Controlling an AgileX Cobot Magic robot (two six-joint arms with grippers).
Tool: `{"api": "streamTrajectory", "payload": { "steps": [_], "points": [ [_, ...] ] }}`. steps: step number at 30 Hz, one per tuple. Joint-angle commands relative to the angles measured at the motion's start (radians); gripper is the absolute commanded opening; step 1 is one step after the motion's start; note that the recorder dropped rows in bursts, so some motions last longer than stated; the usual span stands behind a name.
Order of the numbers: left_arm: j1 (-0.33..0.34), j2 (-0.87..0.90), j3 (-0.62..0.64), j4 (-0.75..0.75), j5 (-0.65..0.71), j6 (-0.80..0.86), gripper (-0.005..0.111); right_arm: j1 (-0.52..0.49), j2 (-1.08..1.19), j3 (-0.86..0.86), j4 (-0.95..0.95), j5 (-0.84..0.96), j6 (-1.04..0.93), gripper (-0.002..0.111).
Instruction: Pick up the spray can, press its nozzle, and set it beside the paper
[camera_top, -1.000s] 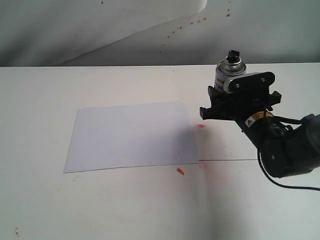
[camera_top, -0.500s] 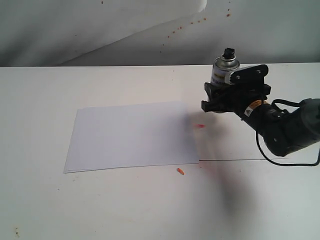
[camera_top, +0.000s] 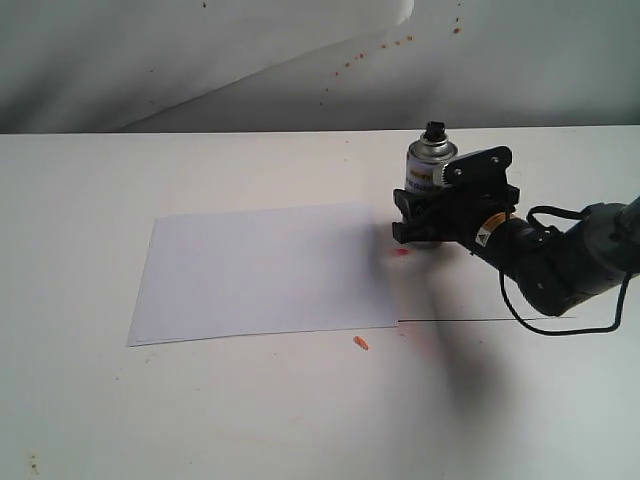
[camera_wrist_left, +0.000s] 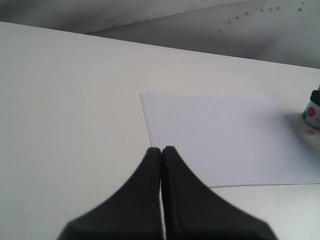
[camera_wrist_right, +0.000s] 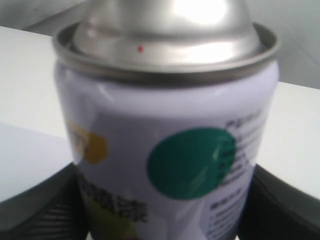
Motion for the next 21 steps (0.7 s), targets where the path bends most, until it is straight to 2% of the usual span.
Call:
{"api": "streamTrajectory", "payload": {
  "steps": [1,4,9,13,15,21],
  "points": [
    [-0.002,-0.007,0.002,-0.004,-0.007,-0.005,0.000,-0.008,-0.011,-0.009,-0.017,-0.027,0.003,0.005],
    [-0.002,-0.007,0.002,-0.004,-0.007,-0.003,0.000,-0.008,-0.011,-0.009,-0.020,-0.012,0.008,0.021],
    [-0.002,-0.007,0.002,-0.004,-0.007,-0.003,0.000,-0.008,-0.011,-0.009,-0.021,-0.008,0.008,0.059],
    [-0.002,-0.007,0.002,-0.004,-0.007,-0.003,0.000,-0.008,-0.011,-0.009,-0.021,-0.008,0.008,0.081],
    [-0.002,-0.007,0.002,-0.004,-0.007,-0.005,0.000,-0.008,-0.011,-0.009,-0.021,-0.008,0.008,0.086],
    [-0.002,-0.007,0.002,-0.004,-0.007,-0.005,0.000,-0.008,-0.034,-0.009,-0.039,0.036,0.006,0.086]
  ]
}}
